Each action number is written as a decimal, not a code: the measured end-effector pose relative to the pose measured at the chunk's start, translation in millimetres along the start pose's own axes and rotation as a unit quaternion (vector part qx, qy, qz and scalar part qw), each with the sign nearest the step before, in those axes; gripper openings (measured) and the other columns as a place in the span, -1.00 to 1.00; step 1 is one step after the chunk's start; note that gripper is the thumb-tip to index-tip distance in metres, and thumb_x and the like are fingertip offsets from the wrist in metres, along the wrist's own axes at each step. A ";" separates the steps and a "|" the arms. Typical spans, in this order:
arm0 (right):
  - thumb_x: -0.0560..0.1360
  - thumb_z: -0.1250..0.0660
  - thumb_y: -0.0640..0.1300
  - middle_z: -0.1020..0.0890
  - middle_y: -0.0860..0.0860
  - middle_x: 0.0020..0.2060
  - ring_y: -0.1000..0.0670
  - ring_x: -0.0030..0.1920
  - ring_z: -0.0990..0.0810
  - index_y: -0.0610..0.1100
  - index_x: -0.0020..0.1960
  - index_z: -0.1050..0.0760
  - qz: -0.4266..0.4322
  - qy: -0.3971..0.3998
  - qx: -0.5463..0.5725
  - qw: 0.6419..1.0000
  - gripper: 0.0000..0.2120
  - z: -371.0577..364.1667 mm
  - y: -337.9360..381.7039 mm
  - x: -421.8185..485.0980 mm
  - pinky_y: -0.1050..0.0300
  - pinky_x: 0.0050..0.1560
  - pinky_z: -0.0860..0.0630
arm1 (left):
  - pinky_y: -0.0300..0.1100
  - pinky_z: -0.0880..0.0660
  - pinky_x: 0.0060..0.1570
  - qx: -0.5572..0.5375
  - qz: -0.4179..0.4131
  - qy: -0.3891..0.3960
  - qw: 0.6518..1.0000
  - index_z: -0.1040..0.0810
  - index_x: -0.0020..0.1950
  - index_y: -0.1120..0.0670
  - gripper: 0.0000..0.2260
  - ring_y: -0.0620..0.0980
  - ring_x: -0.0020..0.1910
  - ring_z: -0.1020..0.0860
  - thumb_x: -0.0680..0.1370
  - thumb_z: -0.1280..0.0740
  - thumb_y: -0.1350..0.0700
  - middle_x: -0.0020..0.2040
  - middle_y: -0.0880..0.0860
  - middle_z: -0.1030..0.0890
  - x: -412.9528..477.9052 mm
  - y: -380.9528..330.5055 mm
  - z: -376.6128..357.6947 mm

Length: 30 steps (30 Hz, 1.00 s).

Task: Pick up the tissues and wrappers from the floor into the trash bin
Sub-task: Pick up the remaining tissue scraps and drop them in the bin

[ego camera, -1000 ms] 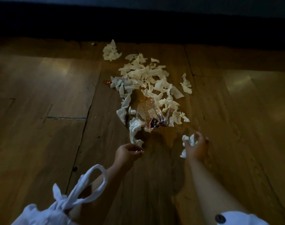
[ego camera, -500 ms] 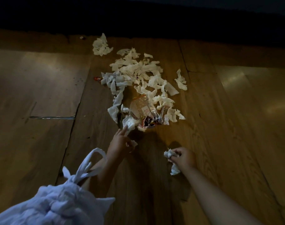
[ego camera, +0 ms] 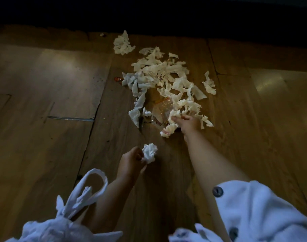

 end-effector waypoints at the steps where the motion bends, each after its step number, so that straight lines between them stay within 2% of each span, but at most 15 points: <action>1: 0.38 -0.47 -0.18 -0.54 -0.15 0.23 -0.13 0.21 -0.51 -0.22 0.22 -0.49 -0.006 0.004 -0.020 1.000 -0.57 -7.9 -3.3 1.6 0.10 0.11 -0.43 | -0.38 -0.45 -0.36 -0.029 0.013 -0.020 0.999 -0.48 -0.10 0.03 -0.86 -0.17 -0.18 -0.54 0.47 -0.38 0.25 -0.12 -0.05 -0.54 -1.7 0.5 4.9; 3: 0.40 -0.44 -0.25 -0.58 -0.20 0.18 -0.15 0.16 -0.56 -0.26 0.17 -0.52 -0.016 -0.008 -0.041 0.999 -0.65 -17.3 -13.2 2.9 0.15 0.05 -0.44 | -0.38 -0.48 -0.37 -0.068 0.030 -0.037 0.997 -0.50 -0.09 0.05 -0.84 -0.13 -0.18 -0.58 0.44 -0.42 0.26 -0.14 -0.05 -0.57 -4.0 3.5 11.9; 5: 0.41 -0.42 -0.26 -0.60 -0.22 0.14 -0.16 0.14 -0.57 -0.27 0.14 -0.54 -0.013 -0.040 -0.040 0.998 -0.69 -18.4 -22.4 1.7 0.15 0.03 -0.45 | -0.29 -0.56 -0.26 -0.106 0.055 -0.051 0.991 -0.51 -0.07 0.06 -0.81 -0.09 -0.15 -0.61 0.41 -0.44 0.27 -0.12 -0.01 -0.60 -6.0 6.0 21.3; 10: 0.39 -0.46 -0.21 -0.63 -0.18 0.09 -0.13 0.08 -0.59 -0.27 0.14 -0.54 0.011 -0.102 0.005 0.995 -0.65 -7.8 -22.0 -11.2 0.13 -0.01 -0.48 | -0.29 -0.53 -0.24 -0.166 0.094 -0.076 0.979 -0.49 -0.10 0.02 -0.81 -0.11 -0.10 -0.59 0.42 -0.43 0.25 -0.06 0.01 -0.60 -4.5 7.5 36.7; 13: 0.36 -0.48 -0.21 -0.65 -0.14 0.02 -0.06 -0.04 -0.58 -0.25 0.07 -0.56 0.002 -0.120 0.034 0.992 -0.70 1.7 -5.7 -34.4 0.09 -0.01 -0.53 | -0.14 -0.59 -0.04 -0.200 0.132 -0.088 0.967 -0.52 -0.07 0.04 -0.83 -0.05 -0.05 -0.60 0.42 -0.44 0.22 -0.06 0.01 -0.60 -9.2 -9.8 51.6; 15: 0.36 -0.48 -0.23 -0.64 -0.12 -0.01 -0.04 -0.06 -0.57 -0.24 0.06 -0.56 -0.004 -0.126 0.042 0.991 -0.71 10.7 10.9 -56.7 0.09 -0.01 -0.54 | -0.10 -0.59 0.01 -0.232 0.148 -0.081 0.958 -0.52 -0.07 0.04 -0.83 -0.04 -0.04 -0.60 0.42 -0.43 0.22 -0.05 0.02 -0.61 -17.9 -31.4 67.0; 20: 0.36 -0.48 -0.23 -0.61 -0.08 -0.04 -0.04 -0.04 -0.57 -0.22 0.08 -0.55 -0.015 -0.141 0.035 0.989 -0.69 24.3 80.7 -128.0 0.11 -0.03 -0.53 | -0.08 -0.60 0.01 -0.330 0.160 -0.063 0.928 -0.54 -0.04 0.04 -0.80 0.02 -0.01 -0.63 0.42 -0.43 0.26 0.00 0.08 -0.64 -59.8 -95.3 135.9; 24: 0.36 -0.49 -0.20 -0.62 -0.11 0.02 -0.07 -0.01 -0.57 -0.19 0.08 -0.53 -0.030 -0.126 0.024 0.991 -0.68 26.4 161.8 -197.3 0.09 -0.03 -0.53 | -0.14 -0.58 -0.04 -0.363 0.154 -0.079 0.916 -0.56 -0.06 0.01 -0.80 0.02 -0.03 -0.63 0.43 -0.42 0.28 -0.01 0.10 -0.65 -99.9 -150.0 223.5; 28: 0.39 -0.45 -0.23 -0.61 -0.14 0.06 -0.04 -0.01 -0.54 -0.23 0.14 -0.51 -0.040 -0.089 0.020 0.995 -0.66 35.1 264.2 -297.2 0.14 -0.04 -0.47 | -0.27 -0.57 -0.23 -0.373 0.177 -0.100 0.905 -0.59 0.02 0.16 -0.84 0.08 -0.06 -0.62 0.45 -0.40 0.28 -0.05 0.14 -0.65 -154.7 -219.2 328.2; 30: 0.40 -0.44 -0.24 -0.61 -0.17 0.07 -0.04 -0.02 -0.54 -0.26 0.15 -0.52 -0.029 -0.062 -0.010 0.998 -0.66 37.2 313.9 -345.9 0.14 -0.05 -0.48 | -0.25 -0.57 -0.20 -0.384 0.191 -0.117 0.896 -0.58 0.04 0.26 -0.82 0.11 -0.06 -0.60 0.45 -0.39 0.32 -0.08 0.19 -0.64 -183.9 -252.0 380.1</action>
Point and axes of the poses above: each hand's wrist, its own x-axis towards the middle knuckle, its own z-axis out of the back of the hand, y = z × x, the point moved 4 cm from there along x, towards the middle knuckle
